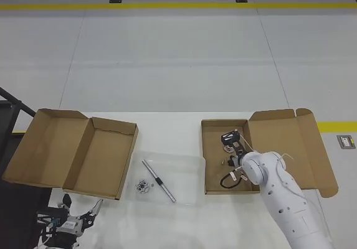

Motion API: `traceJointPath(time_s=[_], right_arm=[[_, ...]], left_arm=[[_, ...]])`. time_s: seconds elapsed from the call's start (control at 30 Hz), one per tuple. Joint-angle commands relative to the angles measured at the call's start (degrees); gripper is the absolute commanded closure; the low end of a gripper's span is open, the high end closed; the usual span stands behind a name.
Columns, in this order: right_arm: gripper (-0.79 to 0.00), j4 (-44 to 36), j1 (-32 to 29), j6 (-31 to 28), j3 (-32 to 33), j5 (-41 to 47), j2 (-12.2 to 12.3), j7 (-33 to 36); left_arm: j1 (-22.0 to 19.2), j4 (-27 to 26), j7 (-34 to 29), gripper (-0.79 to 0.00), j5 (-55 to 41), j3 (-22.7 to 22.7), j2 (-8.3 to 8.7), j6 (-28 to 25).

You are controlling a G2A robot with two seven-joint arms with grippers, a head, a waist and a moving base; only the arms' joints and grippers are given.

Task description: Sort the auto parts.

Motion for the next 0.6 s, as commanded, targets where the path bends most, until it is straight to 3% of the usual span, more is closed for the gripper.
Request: traceJointPath(time_s=[0.0, 0.17, 0.2, 0.23, 0.27, 0.3, 0.57], right_arm=[[-0.360, -4.5, -2.3, 0.2, 1.3, -0.3, 0.4, -1.5], [-0.382, -17.6, -9.6, -1.5, 4.7, -1.2, 1.5, -6.5], [-0.431, -20.0, -11.0, -1.9, 5.4, -1.2, 1.7, -8.0], [-0.545, -22.3, -12.4, -3.0, 5.8, -0.8, 1.9, -9.5], [-0.717, -24.4, -13.7, -3.8, 6.3, -0.8, 2.0, -11.0], [-0.785, -26.4, -15.0, -4.4, 6.8, -0.5, 2.1, -12.7], [-0.785, -37.6, -24.1, -11.4, 10.4, -0.5, 3.2, -26.3]], left_arm=[[0.6, -2.0, -0.2, -0.785, 1.9, -0.9, 0.08, -0.1], [1.0, -7.5, -3.3, -0.785, 9.2, -2.9, 0.44, -0.8], [0.7, -8.6, -4.7, -0.785, 11.7, -3.1, 0.57, -1.2], [0.3, -9.7, -5.7, -0.785, 13.9, -3.2, 0.66, -1.2], [0.0, -10.5, -7.2, -0.785, 16.1, -2.9, 0.76, -2.0], [-0.6, -11.6, -8.8, -0.785, 19.1, -2.9, 0.92, -2.6], [-7.4, -16.7, -20.9, -0.785, 36.5, 2.8, 1.64, -10.1]])
